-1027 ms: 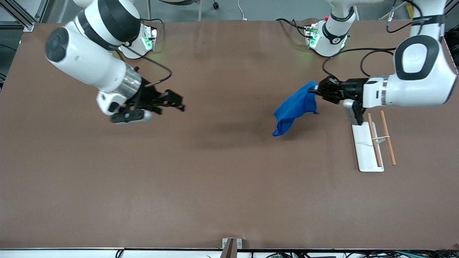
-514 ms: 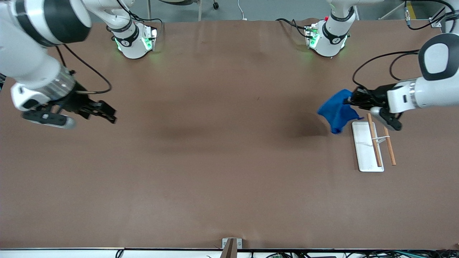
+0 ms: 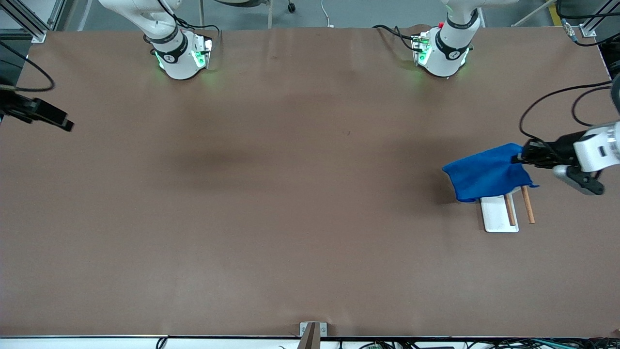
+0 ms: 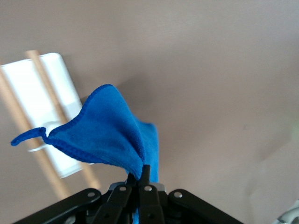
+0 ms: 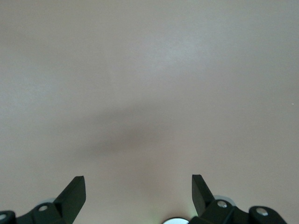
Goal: Right arm passes towel to left arm to hang
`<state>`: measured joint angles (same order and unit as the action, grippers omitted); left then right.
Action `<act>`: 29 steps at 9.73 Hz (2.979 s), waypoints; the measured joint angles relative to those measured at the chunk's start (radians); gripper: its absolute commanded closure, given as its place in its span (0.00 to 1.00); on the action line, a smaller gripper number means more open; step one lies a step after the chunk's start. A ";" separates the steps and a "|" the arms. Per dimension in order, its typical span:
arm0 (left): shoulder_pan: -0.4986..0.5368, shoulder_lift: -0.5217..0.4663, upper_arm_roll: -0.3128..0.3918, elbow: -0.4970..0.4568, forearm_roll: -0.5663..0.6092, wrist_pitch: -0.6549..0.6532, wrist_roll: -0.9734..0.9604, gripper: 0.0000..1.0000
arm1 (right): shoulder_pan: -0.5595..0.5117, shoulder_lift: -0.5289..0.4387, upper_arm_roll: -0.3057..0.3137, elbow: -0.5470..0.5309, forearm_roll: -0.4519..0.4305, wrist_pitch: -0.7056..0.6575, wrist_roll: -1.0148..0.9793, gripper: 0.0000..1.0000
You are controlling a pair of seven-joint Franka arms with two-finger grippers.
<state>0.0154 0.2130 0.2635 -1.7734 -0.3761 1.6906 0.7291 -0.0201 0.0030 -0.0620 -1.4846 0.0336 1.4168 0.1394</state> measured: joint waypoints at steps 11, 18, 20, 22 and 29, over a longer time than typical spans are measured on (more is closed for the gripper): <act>0.035 0.101 0.200 0.110 0.000 -0.020 0.142 0.00 | -0.017 -0.046 -0.012 -0.048 -0.003 0.076 -0.015 0.00; 0.002 0.029 0.003 0.205 0.110 -0.018 -0.323 0.00 | -0.017 -0.041 -0.002 -0.018 -0.061 0.051 -0.050 0.00; -0.006 -0.042 -0.150 0.205 0.210 -0.003 -0.503 0.00 | -0.017 -0.040 0.002 -0.018 -0.062 0.049 -0.050 0.00; -0.008 -0.119 -0.282 0.201 0.288 -0.004 -0.691 0.00 | -0.016 -0.039 0.003 -0.018 -0.062 0.049 -0.050 0.00; -0.006 -0.234 -0.360 0.267 0.321 -0.135 -0.814 0.00 | -0.036 -0.039 0.028 -0.018 -0.062 0.049 -0.050 0.00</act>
<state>0.0093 -0.0215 -0.0963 -1.5064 -0.0555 1.5557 -0.0844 -0.0562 -0.0357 -0.0339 -1.5023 -0.0282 1.4659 0.0893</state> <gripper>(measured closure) 0.000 0.000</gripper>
